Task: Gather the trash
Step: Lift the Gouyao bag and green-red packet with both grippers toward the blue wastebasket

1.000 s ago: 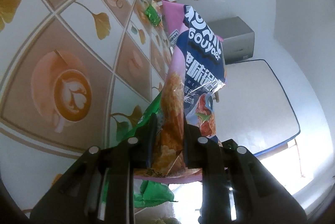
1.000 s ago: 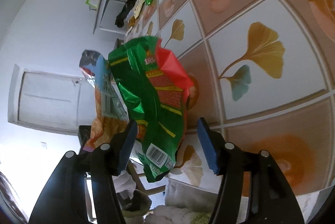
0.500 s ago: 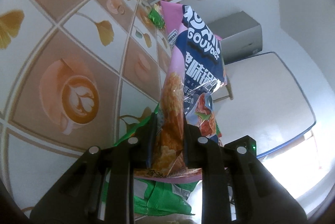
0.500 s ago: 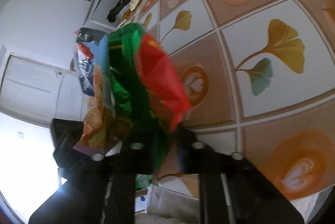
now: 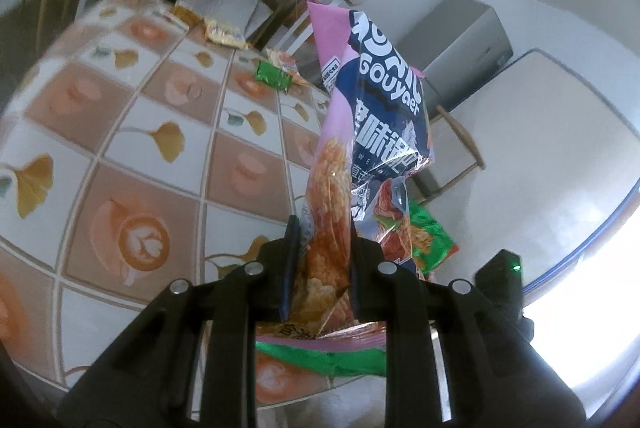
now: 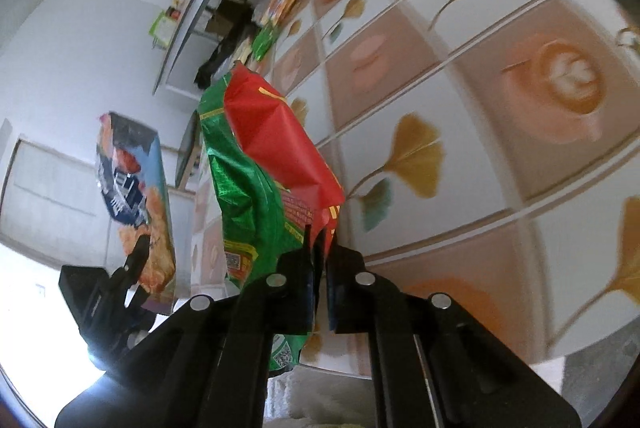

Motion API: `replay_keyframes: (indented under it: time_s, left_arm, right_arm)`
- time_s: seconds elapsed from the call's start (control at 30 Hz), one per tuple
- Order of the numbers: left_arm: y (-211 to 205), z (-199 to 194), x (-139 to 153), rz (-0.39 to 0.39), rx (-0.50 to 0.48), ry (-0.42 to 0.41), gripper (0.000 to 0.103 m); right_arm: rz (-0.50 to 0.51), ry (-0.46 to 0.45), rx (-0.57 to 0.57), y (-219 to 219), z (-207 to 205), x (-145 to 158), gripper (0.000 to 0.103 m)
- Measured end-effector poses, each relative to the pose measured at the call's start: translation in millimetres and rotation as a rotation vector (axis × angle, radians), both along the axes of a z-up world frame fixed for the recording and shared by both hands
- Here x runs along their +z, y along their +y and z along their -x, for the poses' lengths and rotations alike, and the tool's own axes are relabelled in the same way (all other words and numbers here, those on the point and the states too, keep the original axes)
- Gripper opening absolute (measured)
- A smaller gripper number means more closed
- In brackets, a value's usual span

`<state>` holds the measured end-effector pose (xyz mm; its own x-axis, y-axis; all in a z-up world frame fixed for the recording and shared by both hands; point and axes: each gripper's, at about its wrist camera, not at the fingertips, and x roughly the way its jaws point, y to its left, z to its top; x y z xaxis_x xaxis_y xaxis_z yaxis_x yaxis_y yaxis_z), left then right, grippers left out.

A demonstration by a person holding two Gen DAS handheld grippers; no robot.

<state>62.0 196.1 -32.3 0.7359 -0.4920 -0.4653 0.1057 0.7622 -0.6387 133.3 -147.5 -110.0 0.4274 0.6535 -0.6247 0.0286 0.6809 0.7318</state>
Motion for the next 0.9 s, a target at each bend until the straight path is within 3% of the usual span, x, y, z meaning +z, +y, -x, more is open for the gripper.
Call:
replay_keyframes:
  time_s: [0.4,0.67,0.9]
  left_arm:
    - [-35.9,-4.2,34.2,-0.129,0.009,-0.074,0.019]
    - [-69.0,-8.2,47.1,-0.134,-0.022,-0.101,0.019]
    - [-116.9,-13.9,58.1,-0.143,-0.107,-0.123,0.019]
  right_arm:
    - [-0.023,-0.039,-0.177,-81.5,28.9,3.2,0.005]
    - [-0.056,-0.082,-0.288,-135.9,58.0,12.2,0.005]
    - [-0.112,-0.125,-0.394,-188.4,87.9,17.8,0.005]
